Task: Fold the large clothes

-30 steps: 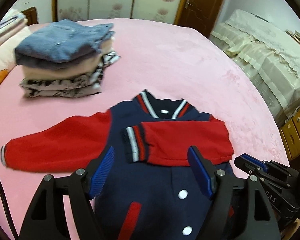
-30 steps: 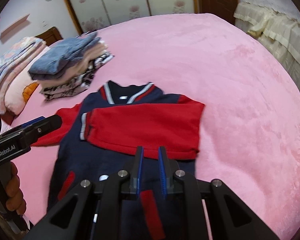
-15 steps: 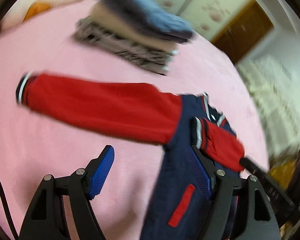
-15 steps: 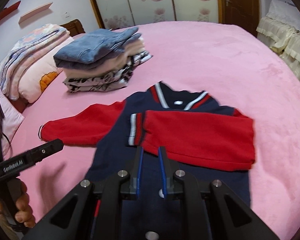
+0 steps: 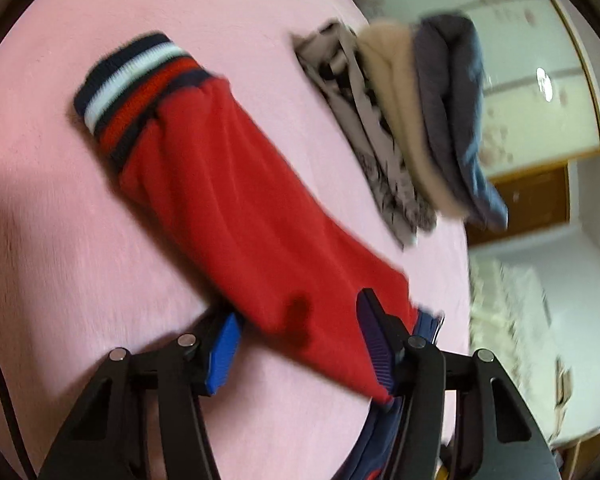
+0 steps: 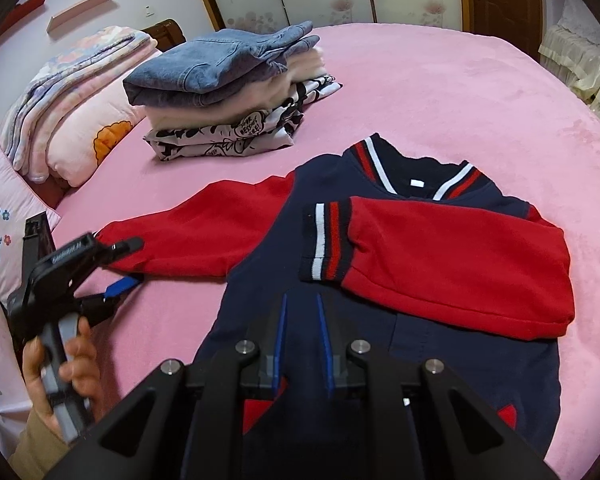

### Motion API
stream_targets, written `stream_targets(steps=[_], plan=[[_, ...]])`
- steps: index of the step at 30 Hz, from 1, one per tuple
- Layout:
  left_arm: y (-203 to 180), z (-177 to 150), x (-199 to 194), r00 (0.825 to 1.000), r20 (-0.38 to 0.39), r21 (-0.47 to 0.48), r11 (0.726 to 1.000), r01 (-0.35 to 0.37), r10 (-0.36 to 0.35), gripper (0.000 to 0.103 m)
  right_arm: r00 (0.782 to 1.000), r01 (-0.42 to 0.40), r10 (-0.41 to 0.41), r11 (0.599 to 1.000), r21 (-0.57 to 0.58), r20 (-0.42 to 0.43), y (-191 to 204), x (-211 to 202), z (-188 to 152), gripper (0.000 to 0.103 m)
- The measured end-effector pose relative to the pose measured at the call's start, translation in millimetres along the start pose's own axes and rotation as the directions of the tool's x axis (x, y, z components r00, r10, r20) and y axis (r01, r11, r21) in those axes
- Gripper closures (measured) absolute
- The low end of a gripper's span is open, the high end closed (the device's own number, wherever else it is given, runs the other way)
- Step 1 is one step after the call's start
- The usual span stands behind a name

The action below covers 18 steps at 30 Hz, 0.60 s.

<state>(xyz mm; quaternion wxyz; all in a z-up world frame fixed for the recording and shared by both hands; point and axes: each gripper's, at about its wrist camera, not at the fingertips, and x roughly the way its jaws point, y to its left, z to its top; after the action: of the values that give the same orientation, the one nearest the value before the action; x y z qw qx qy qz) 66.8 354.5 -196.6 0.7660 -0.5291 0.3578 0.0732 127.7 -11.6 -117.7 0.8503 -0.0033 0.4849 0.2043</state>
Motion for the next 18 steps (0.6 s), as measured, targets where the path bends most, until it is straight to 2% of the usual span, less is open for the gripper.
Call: stream_targets(steps=[2,3,4,5,8,10,12,15,17,18], plan=[[-0.2,9.3,2.4,0.999,0.036,-0.019,1.000,-0.016,0.016,0.052,1.000,-0.003,0.003,1.000,0.012,-0.002,-5.8,-0.8,-0.7,0.088],[-1.3,12.8,3.7,0.999,0.044,-0.020,0.999,-0.026,0.027,0.066,1.000,-0.007,0.007,1.000,0.022,-0.005,-9.4,-1.2,-1.2,0.088],[-3.4,16.8,5.5,0.997,0.052,-0.014,0.999,-0.052,0.052,0.092,1.000,-0.015,0.016,0.999,0.035,-0.008,-13.4,-1.4,-1.7,0.088],[-5.7,19.5,6.8,0.996,0.052,-0.003,0.998,-0.068,0.068,0.102,1.000,-0.022,0.022,0.999,0.048,-0.009,-17.8,-2.0,-2.1,0.088],[-27.0,19.9,-0.2,0.992,0.085,0.051,0.994,-0.095,0.090,0.102,1.000,-0.018,0.018,0.998,0.067,0.004,-28.2,-6.8,-4.0,0.088],[-60.4,13.0,-7.3,0.988,0.118,0.152,0.982,-0.114,0.096,0.102,1.000,-0.019,0.018,0.997,0.075,0.015,-34.2,-10.9,-5.6,0.088],[-88.7,2.4,-12.2,0.990,0.121,0.235,0.966,-0.103,0.076,0.102,1.000,-0.016,0.014,0.997,0.082,0.025,-40.6,-15.3,-7.6,0.088],[-146.6,-25.1,-8.3,0.997,0.081,0.391,0.919,-0.048,0.018,0.102,0.999,-0.007,0.004,0.996,0.093,0.039,-51.3,-22.4,-11.0,0.088],[-189.2,-55.5,3.1,0.999,0.025,0.505,0.863,0.004,-0.020,0.102,0.999,0.000,-0.005,0.995,0.104,0.048,-60.2,-27.9,-13.7,0.088],[-201.8,-65.9,9.0,1.000,0.009,0.536,0.844,0.017,-0.026,0.102,0.998,0.005,-0.011,0.994,0.112,0.054,-65.4,-31.2,-15.2,0.088]])
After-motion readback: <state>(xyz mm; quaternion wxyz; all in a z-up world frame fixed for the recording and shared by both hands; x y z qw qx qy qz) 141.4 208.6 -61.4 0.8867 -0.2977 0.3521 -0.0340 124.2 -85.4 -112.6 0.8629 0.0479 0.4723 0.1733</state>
